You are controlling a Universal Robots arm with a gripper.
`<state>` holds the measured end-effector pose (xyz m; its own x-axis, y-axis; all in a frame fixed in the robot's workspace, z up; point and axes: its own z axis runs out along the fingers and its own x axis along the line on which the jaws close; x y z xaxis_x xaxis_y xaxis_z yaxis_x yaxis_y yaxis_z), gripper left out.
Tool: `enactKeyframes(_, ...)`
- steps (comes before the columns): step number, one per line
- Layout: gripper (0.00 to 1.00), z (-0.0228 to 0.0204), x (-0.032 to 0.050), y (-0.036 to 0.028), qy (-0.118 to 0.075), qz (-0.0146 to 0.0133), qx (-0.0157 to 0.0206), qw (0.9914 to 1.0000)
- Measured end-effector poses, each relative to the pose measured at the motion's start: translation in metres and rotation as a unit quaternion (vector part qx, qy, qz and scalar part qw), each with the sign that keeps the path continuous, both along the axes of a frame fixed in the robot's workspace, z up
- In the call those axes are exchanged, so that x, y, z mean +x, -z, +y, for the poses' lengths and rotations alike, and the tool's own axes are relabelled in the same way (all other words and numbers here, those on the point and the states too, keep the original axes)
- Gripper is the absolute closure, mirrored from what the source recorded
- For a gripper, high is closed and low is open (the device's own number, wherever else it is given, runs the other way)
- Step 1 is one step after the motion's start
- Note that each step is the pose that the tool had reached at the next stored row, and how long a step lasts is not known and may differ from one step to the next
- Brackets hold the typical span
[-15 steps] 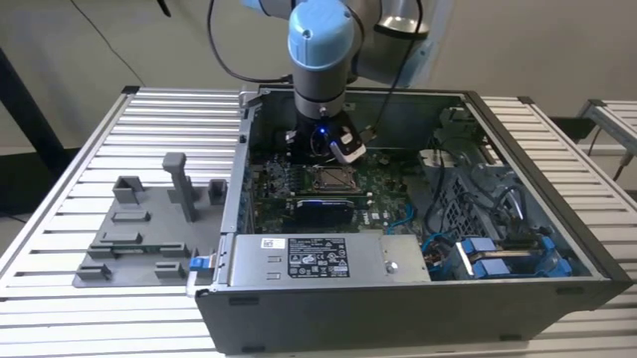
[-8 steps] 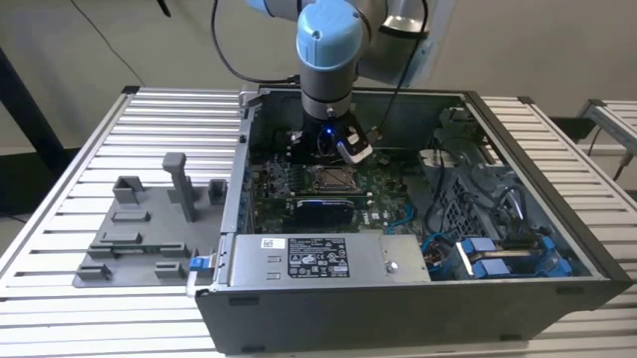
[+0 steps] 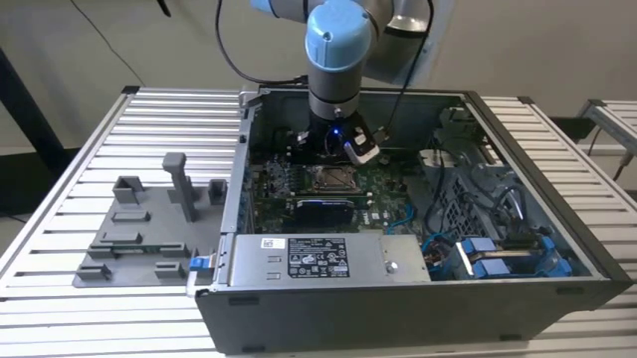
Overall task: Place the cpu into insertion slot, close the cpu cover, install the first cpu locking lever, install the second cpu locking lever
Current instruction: 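Install the first cpu locking lever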
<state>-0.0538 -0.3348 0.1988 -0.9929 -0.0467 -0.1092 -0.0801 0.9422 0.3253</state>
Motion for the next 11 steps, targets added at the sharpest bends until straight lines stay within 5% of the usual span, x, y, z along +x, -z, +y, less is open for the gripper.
enactKeyframes(11,0.89,0.0000,0.0127,0.0012,0.000,0.0000,0.0000,1.00000)
